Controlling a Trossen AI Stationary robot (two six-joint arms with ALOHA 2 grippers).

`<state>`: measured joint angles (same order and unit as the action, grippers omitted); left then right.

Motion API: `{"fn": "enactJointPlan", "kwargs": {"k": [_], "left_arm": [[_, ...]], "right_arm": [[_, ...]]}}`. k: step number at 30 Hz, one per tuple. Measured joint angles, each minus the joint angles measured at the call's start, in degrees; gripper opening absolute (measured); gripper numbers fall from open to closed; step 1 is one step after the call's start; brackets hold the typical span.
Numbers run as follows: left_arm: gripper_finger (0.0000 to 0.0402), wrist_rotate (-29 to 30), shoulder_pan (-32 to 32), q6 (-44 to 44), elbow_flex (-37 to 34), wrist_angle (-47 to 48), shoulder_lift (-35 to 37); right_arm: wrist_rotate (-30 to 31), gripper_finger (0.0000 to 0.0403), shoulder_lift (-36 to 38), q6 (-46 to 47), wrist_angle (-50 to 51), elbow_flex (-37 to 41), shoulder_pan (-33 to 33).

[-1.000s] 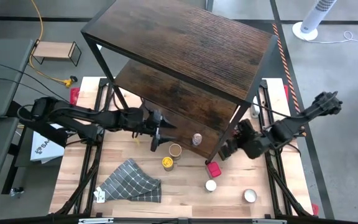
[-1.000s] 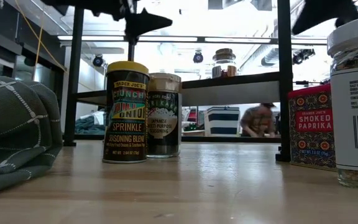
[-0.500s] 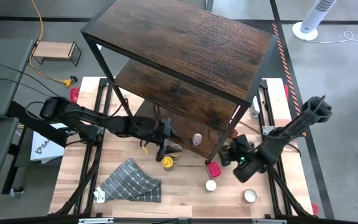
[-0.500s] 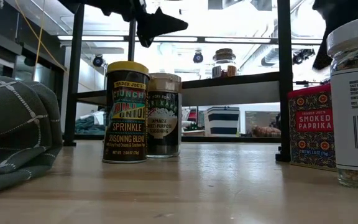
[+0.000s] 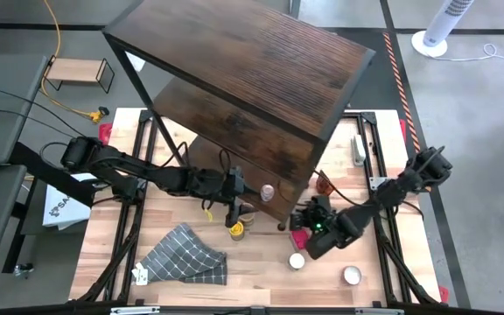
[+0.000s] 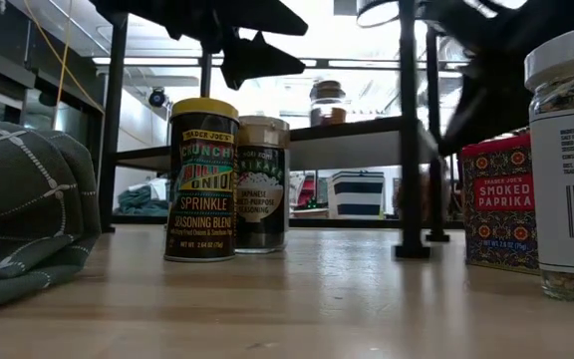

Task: Shelf spices
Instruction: Remove the brown seasoning bottle from the shelf

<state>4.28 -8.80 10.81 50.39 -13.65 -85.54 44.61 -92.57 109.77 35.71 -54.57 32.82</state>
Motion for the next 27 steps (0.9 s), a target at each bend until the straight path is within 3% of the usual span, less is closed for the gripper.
{"fn": "enactJointPlan", "kwargs": {"k": [6,15,21,27], "left_arm": [[0.0261,5.1,0.0,-3.7,0.0,1.3,0.2],[0.0261,10.8,0.4,-8.3,0.0,6.3,4.8],[0.0261,3.6,4.6,-8.1,-0.1,7.5,1.4],[0.0262,3.1,6.9,-8.1,0.0,5.7,0.6]], "right_arm": [[-0.7,0.0,-1.2,-11.1,-10.6,0.0,-4.0],[-0.3,0.0,1.2,-15.6,-10.1,0.0,-4.2],[-1.0,0.0,1.2,-15.6,-10.5,0.0,-4.2],[-1.3,0.0,1.3,-15.6,-10.7,0.0,-4.2]]}}
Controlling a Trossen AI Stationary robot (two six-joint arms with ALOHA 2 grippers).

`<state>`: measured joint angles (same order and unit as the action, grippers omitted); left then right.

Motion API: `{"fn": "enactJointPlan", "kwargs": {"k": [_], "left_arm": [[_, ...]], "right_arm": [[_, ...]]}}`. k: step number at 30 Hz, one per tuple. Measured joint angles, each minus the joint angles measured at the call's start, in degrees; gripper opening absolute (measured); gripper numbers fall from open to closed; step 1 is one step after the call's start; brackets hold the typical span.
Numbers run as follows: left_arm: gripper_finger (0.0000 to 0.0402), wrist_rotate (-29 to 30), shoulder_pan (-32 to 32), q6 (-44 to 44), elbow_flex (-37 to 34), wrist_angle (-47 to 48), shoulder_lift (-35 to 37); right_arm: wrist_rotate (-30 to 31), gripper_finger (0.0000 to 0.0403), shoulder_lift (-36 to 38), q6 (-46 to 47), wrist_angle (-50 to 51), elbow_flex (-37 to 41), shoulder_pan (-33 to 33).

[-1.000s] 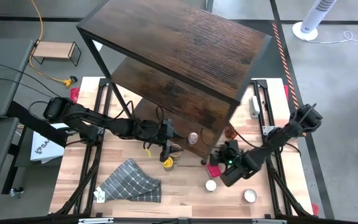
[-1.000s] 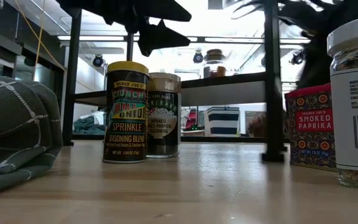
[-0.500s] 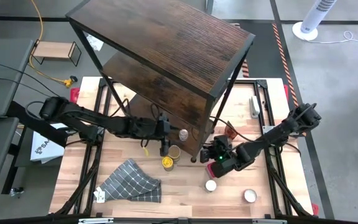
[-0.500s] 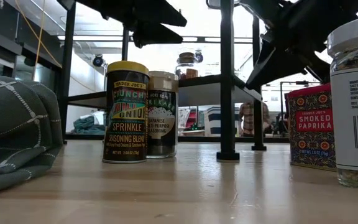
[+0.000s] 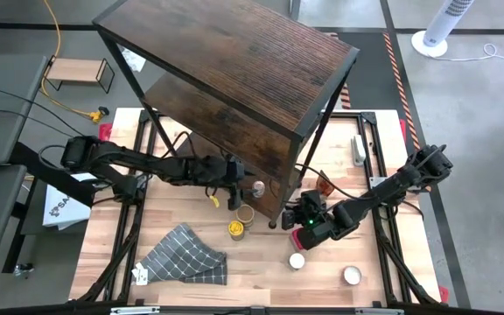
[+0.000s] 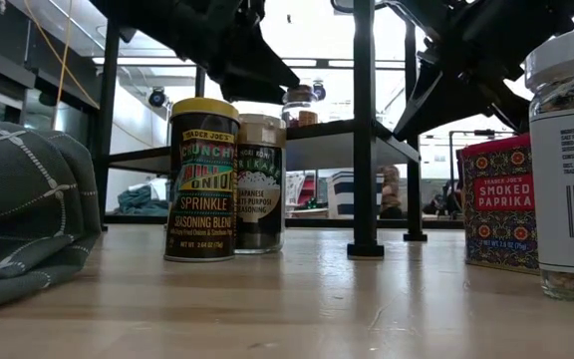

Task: Shelf spices
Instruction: Remove the brown seasoning bottle from the shelf

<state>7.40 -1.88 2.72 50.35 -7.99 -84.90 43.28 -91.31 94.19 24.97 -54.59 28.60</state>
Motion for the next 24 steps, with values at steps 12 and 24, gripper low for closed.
{"fn": "enactJointPlan", "kwargs": {"k": [12,24], "left_arm": [[0.0262,-4.7,-0.9,-0.4,0.0,-4.5,-4.6],[0.0256,-4.6,-1.3,1.2,0.0,-8.3,-8.5]], "right_arm": [[-0.2,0.0,0.0,0.0,-0.1,0.0,-0.1],[0.6,0.0,0.0,0.0,0.0,0.0,-0.1]]}}
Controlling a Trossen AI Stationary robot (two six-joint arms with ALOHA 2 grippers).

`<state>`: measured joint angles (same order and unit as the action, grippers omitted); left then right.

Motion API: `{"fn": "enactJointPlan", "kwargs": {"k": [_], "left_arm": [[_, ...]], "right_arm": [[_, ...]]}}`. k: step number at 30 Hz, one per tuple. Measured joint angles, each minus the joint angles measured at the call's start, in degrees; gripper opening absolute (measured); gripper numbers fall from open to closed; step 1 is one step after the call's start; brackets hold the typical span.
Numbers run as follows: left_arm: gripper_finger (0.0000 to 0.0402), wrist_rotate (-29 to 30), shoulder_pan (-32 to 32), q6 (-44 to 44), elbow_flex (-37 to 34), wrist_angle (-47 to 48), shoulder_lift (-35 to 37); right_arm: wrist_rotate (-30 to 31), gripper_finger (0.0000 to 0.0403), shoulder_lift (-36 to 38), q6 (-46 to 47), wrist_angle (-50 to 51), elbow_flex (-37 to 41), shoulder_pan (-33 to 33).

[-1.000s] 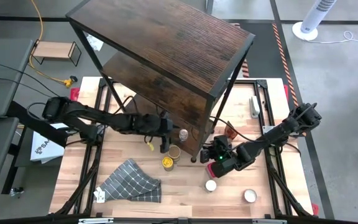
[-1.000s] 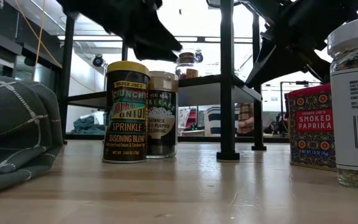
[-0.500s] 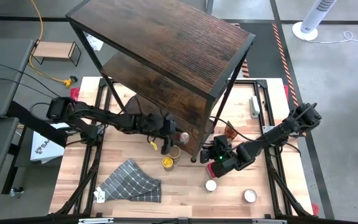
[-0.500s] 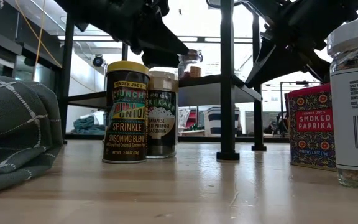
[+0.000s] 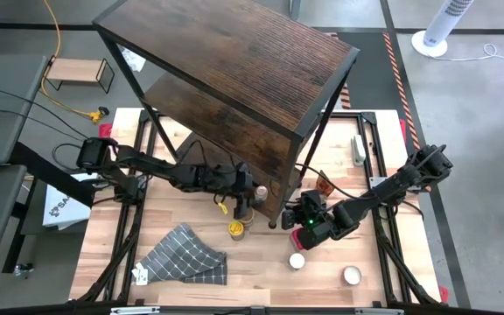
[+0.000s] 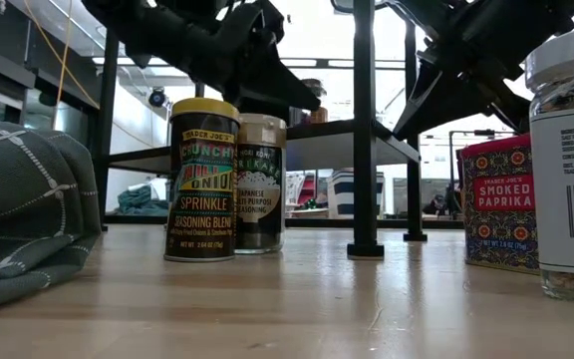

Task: Shelf spices
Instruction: Remove the brown seasoning bottle from the shelf

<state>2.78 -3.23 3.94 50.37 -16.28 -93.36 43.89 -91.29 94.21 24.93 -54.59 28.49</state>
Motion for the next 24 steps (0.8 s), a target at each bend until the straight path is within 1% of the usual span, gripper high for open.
{"fn": "enactJointPlan", "kwargs": {"k": [2,5,6,9,13,17,19,21,23,24], "left_arm": [[0.0236,1.8,-0.3,0.9,0.0,-0.1,0.2],[0.0173,2.9,-0.4,2.2,0.0,1.3,2.4],[0.0167,2.9,-0.4,2.7,0.0,1.8,3.7],[0.0167,3.1,-0.4,3.0,0.0,4.8,8.1],[0.0167,3.1,-0.4,4.1,0.0,11.6,15.5],[0.0167,5.3,-1.8,5.2,0.0,20.1,22.2],[0.0167,5.9,-2.9,6.5,0.0,23.3,24.8],[0.0167,6.2,-4.1,8.8,0.0,25.0,27.0],[0.0167,7.4,-5.4,11.0,0.0,26.1,28.6],[0.0167,8.7,-6.2,12.1,0.0,26.6,29.0]], "right_arm": [[0.1,0.0,0.0,0.0,0.0,0.0,0.0],[0.4,0.0,0.1,-0.1,0.1,0.0,0.0],[0.6,0.0,0.3,-0.2,0.3,0.0,0.2],[1.6,0.0,2.1,-1.8,1.1,0.0,0.9],[1.2,0.0,6.4,-6.9,1.0,0.0,2.8],[-3.8,0.0,10.3,-13.2,-1.1,0.0,5.9],[-5.7,0.0,10.8,-15.2,-4.7,0.0,7.6],[-6.2,0.0,10.4,-17.5,-10.7,0.0,9.0],[-4.7,0.0,9.0,-18.7,-16.4,-0.1,9.8],[-2.5,0.0,8.1,-18.7,-18.9,-0.1,9.8]]}}
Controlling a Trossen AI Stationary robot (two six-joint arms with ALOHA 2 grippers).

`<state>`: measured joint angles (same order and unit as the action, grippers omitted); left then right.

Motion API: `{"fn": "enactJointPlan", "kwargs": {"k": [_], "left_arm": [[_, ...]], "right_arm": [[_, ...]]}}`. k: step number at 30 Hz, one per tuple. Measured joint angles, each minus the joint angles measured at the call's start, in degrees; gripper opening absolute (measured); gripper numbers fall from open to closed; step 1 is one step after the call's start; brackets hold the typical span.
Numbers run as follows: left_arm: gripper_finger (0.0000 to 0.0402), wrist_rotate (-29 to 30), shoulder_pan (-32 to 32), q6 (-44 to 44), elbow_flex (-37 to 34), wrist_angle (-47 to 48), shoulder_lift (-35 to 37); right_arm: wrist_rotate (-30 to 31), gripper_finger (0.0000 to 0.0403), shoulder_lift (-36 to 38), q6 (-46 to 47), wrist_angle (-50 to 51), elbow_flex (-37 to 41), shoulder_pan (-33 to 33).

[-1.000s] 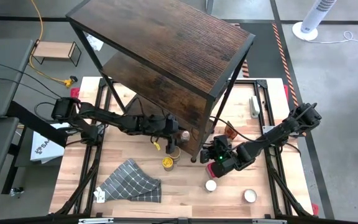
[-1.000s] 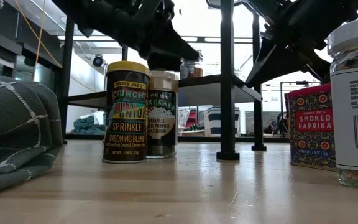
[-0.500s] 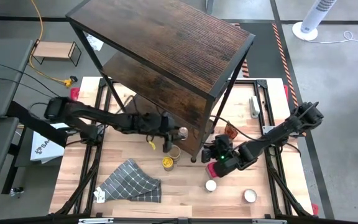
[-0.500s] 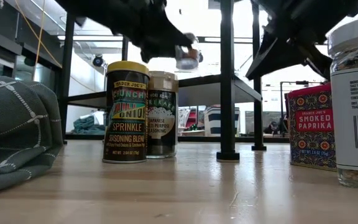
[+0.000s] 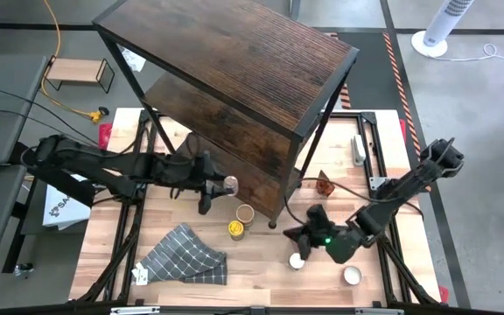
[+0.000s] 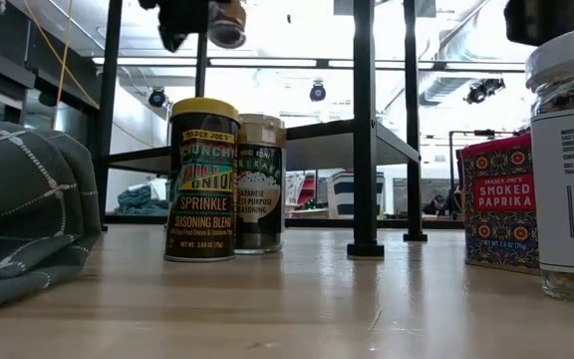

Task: Shelf spices
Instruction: Remove the brown seasoning bottle from the shelf

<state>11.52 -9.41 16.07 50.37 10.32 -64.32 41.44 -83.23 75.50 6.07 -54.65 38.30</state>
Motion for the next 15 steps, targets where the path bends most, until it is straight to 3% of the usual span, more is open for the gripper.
{"fn": "enactJointPlan", "kwargs": {"k": [5,10,15], "left_arm": [[0.0167,5.8,-2.7,5.2,0.0,0.2,1.0],[0.0167,6.1,-3.9,7.9,0.0,0.5,1.0],[0.0167,7.3,-4.2,8.9,0.0,0.6,1.0]], "right_arm": [[13.7,0.0,-5.2,-0.2,-12.6,0.0,-1.6],[15.1,0.0,-9.6,-6.2,-25.5,0.0,-3.1],[22.7,0.0,-9.8,-7.4,-22.8,0.0,-3.1]]}}
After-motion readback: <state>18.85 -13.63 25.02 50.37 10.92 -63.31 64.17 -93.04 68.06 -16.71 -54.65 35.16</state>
